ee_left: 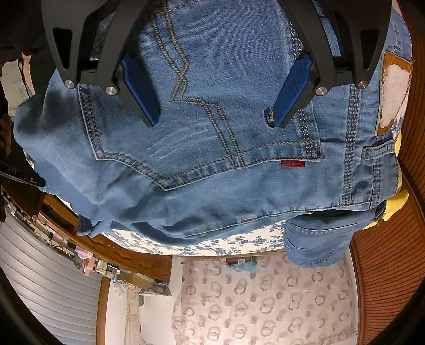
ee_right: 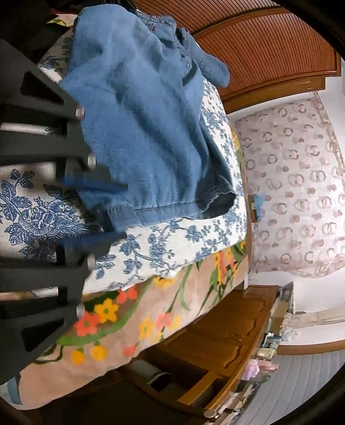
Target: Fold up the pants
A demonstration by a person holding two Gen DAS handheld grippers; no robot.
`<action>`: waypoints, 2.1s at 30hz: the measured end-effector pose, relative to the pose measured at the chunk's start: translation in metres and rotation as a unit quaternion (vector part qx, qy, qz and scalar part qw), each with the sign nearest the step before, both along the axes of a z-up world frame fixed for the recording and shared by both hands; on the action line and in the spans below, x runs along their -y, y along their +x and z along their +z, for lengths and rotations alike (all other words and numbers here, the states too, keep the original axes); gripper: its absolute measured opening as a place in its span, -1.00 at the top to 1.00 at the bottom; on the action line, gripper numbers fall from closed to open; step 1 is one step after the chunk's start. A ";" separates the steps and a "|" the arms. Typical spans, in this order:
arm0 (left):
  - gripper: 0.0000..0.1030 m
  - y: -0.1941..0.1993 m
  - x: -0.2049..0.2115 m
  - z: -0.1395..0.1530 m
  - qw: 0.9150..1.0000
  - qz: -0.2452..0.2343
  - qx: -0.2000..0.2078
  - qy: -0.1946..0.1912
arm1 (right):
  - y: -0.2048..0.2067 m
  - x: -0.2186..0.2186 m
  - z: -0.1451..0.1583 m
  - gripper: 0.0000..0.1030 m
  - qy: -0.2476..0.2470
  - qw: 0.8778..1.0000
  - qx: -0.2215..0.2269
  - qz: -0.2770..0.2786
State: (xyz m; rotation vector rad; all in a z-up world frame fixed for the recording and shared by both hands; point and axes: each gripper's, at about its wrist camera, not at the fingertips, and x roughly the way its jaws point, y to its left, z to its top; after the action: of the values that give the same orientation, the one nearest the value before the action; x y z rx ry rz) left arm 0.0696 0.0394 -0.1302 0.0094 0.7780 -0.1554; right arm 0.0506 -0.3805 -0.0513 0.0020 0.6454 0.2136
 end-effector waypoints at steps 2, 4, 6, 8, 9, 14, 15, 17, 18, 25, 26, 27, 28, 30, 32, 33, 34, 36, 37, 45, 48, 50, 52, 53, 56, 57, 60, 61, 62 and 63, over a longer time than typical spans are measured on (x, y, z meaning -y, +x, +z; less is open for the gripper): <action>-0.71 -0.001 0.000 0.001 1.000 -0.001 -0.001 -0.001 | -0.003 0.001 0.005 0.67 0.004 1.000 0.013 0.006; -0.71 -0.002 0.000 0.003 1.000 -0.002 -0.002 -0.004 | -0.006 0.000 0.011 0.70 0.006 1.000 0.029 0.006; -0.71 -0.003 -0.002 0.006 1.000 -0.006 -0.005 -0.008 | -0.009 -0.001 0.018 0.71 0.010 0.999 0.042 0.009; -0.71 -0.005 -0.002 0.010 1.000 -0.008 -0.006 -0.012 | -0.012 -0.004 0.025 0.72 0.015 0.998 0.052 0.017; -0.71 -0.006 -0.004 0.012 1.000 -0.008 -0.005 -0.014 | -0.014 -0.007 0.029 0.72 0.017 0.998 0.057 0.023; -0.71 -0.015 -0.010 0.029 1.000 -0.003 0.017 -0.022 | -0.018 -0.029 0.052 0.73 0.013 0.995 0.086 0.057; -0.71 -0.017 -0.012 0.035 0.999 -0.001 0.025 -0.022 | -0.018 -0.036 0.056 0.73 0.011 0.993 0.092 0.067; -0.71 -0.021 -0.016 0.041 0.999 0.002 0.033 -0.024 | -0.019 -0.050 0.066 0.78 0.009 0.991 0.104 0.087; -0.71 -0.024 -0.020 0.046 0.999 0.005 0.039 -0.025 | -0.020 -0.060 0.072 0.78 0.009 0.989 0.110 0.102; -0.71 -0.038 -0.053 0.063 0.997 0.035 0.066 -0.028 | -0.022 -0.135 0.106 0.82 0.001 0.965 0.149 0.214; -0.71 -0.039 -0.058 0.064 0.996 0.040 0.068 -0.029 | -0.021 -0.146 0.109 0.82 -0.001 0.962 0.152 0.228; -0.71 -0.042 -0.063 0.066 0.996 0.045 0.071 -0.030 | -0.021 -0.159 0.113 0.82 -0.002 0.957 0.156 0.244; -0.71 -0.044 -0.070 0.067 0.995 0.052 0.074 -0.030 | -0.020 -0.172 0.117 0.83 -0.003 0.953 0.159 0.259; -0.71 -0.049 -0.080 0.070 0.994 0.064 0.078 -0.030 | -0.021 -0.198 0.125 0.83 -0.003 0.943 0.164 0.290; -0.71 -0.050 -0.088 0.072 0.994 0.072 0.080 -0.030 | -0.020 -0.221 0.130 0.82 0.002 0.933 0.163 0.320; -0.71 -0.053 -0.094 0.073 0.993 0.077 0.081 -0.030 | -0.017 -0.232 0.130 0.82 -0.001 0.929 0.161 0.334; -0.71 -0.053 -0.097 0.072 0.993 0.080 0.081 -0.030 | -0.018 -0.245 0.129 0.82 -0.010 0.924 0.158 0.347; -0.71 -0.056 -0.103 0.072 0.992 0.086 0.082 -0.031 | -0.013 -0.259 0.125 0.82 -0.023 0.922 0.145 0.359; -0.71 -0.056 -0.105 0.072 0.992 0.087 0.082 -0.031 | -0.010 -0.264 0.122 0.71 -0.027 0.922 0.138 0.362; -0.71 -0.052 -0.105 0.066 0.992 0.084 0.080 -0.040 | 0.014 -0.266 0.115 0.32 -0.052 0.935 0.120 0.330; -0.71 -0.046 -0.097 0.063 0.994 0.074 0.075 -0.039 | -0.001 -0.261 0.113 0.31 -0.060 0.942 0.112 0.310; -0.71 -0.043 -0.092 0.060 0.994 0.068 0.071 -0.037 | -0.004 -0.257 0.111 0.27 -0.062 0.947 0.104 0.298; -0.71 -0.038 -0.086 0.057 0.996 0.058 0.066 -0.036 | -0.004 -0.254 0.108 0.17 -0.062 0.951 0.095 0.286; -0.71 -0.036 -0.083 0.056 0.996 0.055 0.063 -0.035 | -0.005 -0.253 0.107 0.16 -0.064 0.953 0.091 0.281; -0.71 -0.030 -0.075 0.052 0.997 0.046 0.055 -0.033 | -0.006 -0.251 0.101 0.15 -0.065 0.958 0.077 0.269; -0.71 -0.028 -0.071 0.050 0.997 0.043 0.051 -0.032 | -0.006 -0.251 0.098 0.15 -0.064 0.959 0.072 0.267; -0.71 -0.022 -0.064 0.047 0.998 0.033 0.044 -0.029 | -0.005 -0.249 0.090 0.14 -0.059 0.962 0.058 0.262; -0.71 -0.021 -0.062 0.046 0.998 0.029 0.043 -0.029 | -0.005 -0.249 0.088 0.14 -0.058 0.962 0.053 0.260; -0.71 -0.019 -0.060 0.046 0.998 0.025 0.042 -0.028 | -0.005 -0.247 0.087 0.14 -0.057 0.963 0.049 0.258; -0.71 -0.018 -0.057 0.046 0.999 0.020 0.042 -0.027 | -0.006 -0.247 0.085 0.14 -0.056 0.964 0.046 0.256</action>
State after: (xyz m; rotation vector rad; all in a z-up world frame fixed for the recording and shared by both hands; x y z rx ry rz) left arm 0.0518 0.0960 -0.0843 -0.0511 0.6900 -0.1379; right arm 0.0449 -0.1336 0.0335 -0.2848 0.5558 0.6739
